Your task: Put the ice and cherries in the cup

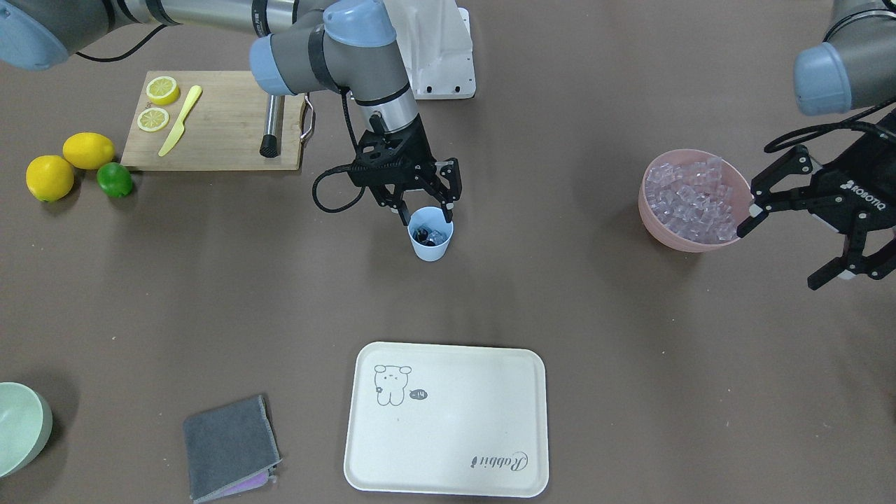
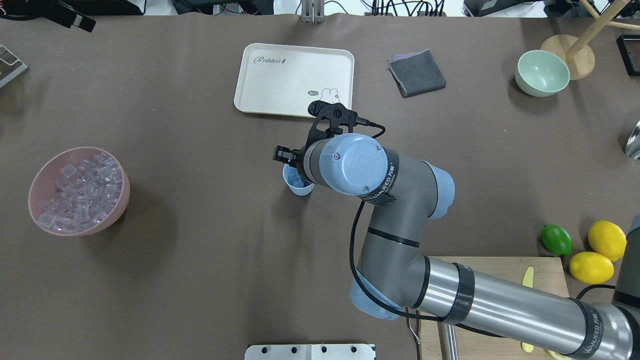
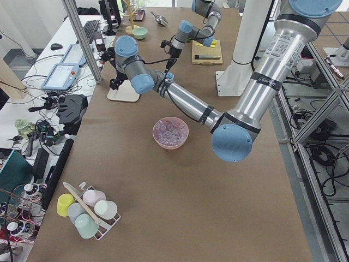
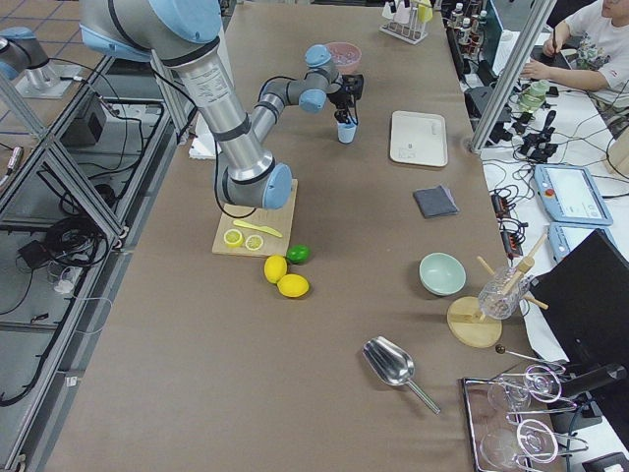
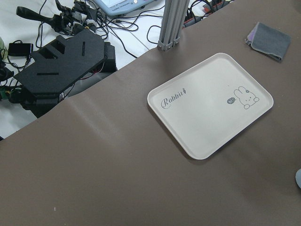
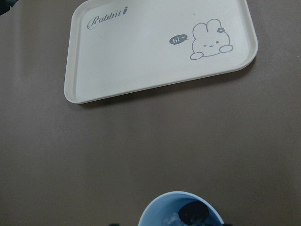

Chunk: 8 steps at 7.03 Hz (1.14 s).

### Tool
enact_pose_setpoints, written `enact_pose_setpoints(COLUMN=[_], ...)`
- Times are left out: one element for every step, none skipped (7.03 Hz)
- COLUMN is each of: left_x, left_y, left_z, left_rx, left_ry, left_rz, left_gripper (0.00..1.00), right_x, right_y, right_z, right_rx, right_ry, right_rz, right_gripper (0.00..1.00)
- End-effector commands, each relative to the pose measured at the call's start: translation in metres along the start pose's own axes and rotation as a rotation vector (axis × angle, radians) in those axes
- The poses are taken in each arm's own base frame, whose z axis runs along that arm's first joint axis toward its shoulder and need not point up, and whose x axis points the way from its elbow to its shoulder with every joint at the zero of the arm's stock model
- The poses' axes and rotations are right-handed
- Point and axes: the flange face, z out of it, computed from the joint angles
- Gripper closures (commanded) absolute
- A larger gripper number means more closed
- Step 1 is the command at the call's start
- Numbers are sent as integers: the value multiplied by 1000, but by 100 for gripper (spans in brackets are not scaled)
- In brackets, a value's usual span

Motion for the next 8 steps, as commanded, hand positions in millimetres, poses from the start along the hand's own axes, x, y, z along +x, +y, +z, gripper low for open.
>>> enact_pose_setpoints(left_x=[-9, -19, -20, -26, -50, -72, -101, -139], left_y=[1, -5, -19, -13, -6, 2, 28, 43], left_z=[1, 4, 7, 9, -6, -21, -38, -61], left_rx=[0, -21, -74, -113, -141, -182, -197, -191], left_ry=[-51, -113, -129, -134, -172, -206, -240, -275], left_rz=[-26, -64, -119, -166, -239, -330, -405, -481], left_gripper=[2, 2, 2, 2, 2, 2, 2, 2], right_x=[18, 49, 77, 109, 158, 212, 275, 331], right_y=[-38, -94, -162, -229, -269, -300, -318, -337], right_z=[-34, -70, -111, -151, -168, -182, -194, -219], right_rx=[-9, -28, -67, -60, -43, -46, -66, -86], right_ry=[0, 35, 104, 141, 183, 228, 271, 287], right_rz=[28, 63, 62, 28, -9, -60, -98, -122], right_gripper=[0, 0, 0, 0, 0, 0, 0, 0])
